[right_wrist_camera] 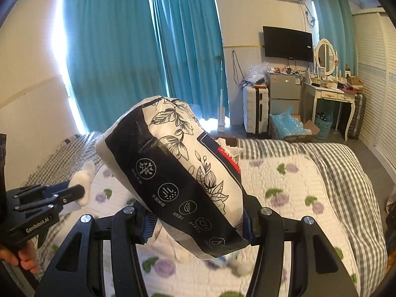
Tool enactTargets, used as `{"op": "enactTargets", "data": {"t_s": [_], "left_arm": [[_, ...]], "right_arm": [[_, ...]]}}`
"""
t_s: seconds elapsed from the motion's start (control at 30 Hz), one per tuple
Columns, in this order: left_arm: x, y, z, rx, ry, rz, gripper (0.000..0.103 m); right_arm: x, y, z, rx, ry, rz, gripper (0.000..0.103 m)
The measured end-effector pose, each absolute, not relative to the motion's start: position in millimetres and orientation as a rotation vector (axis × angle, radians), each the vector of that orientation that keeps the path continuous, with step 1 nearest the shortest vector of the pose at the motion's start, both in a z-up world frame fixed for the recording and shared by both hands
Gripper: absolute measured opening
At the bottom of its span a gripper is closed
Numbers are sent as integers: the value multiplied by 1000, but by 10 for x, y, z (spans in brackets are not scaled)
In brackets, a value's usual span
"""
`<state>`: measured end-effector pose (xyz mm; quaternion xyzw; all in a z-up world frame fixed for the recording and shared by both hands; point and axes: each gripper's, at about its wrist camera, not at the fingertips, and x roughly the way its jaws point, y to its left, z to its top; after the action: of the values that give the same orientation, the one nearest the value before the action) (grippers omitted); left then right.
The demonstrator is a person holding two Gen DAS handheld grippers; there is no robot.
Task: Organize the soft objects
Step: 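Lift both held items over the box and release them inside, then grasp the white face mask with the right gripper while the left grasps the lace scrunchie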
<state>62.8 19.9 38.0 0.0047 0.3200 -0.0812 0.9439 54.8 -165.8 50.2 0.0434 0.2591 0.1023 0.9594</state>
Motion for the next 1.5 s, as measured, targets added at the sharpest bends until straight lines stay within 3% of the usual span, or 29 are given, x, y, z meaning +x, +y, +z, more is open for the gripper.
{"op": "enactTargets", "data": {"t_s": [0.23,0.67,0.8,0.87,0.9,0.93,1.0,1.2,1.33,1.5], "left_arm": [[1206,-18,355,28,647,-204,22],[2128,-146,-153,82,699,-231,25],[2199,-136,-257,83,703,-232,28],[2193,-161,-264,87,707,-215,38],[2184,-164,-262,88,707,-201,49],[2172,-152,-256,85,705,-190,61],[2118,-125,-214,75,694,-174,71],[1772,-25,181,87,635,-143,71],[1421,83,535,86,582,-125,88],[888,209,960,95,493,-107,88]], "right_arm": [[1179,-1664,489,99,530,208,54],[2306,-1497,-193,74,637,218,54],[2414,-1468,-329,73,649,224,63],[2435,-1461,-352,64,661,227,75],[2422,-1470,-344,62,653,216,82],[2392,-1480,-314,63,641,199,83],[2335,-1514,-236,75,636,192,84],[1955,-1628,272,73,567,144,89],[1571,-1699,702,98,512,130,93],[1070,-1727,1141,81,471,109,97]]}}
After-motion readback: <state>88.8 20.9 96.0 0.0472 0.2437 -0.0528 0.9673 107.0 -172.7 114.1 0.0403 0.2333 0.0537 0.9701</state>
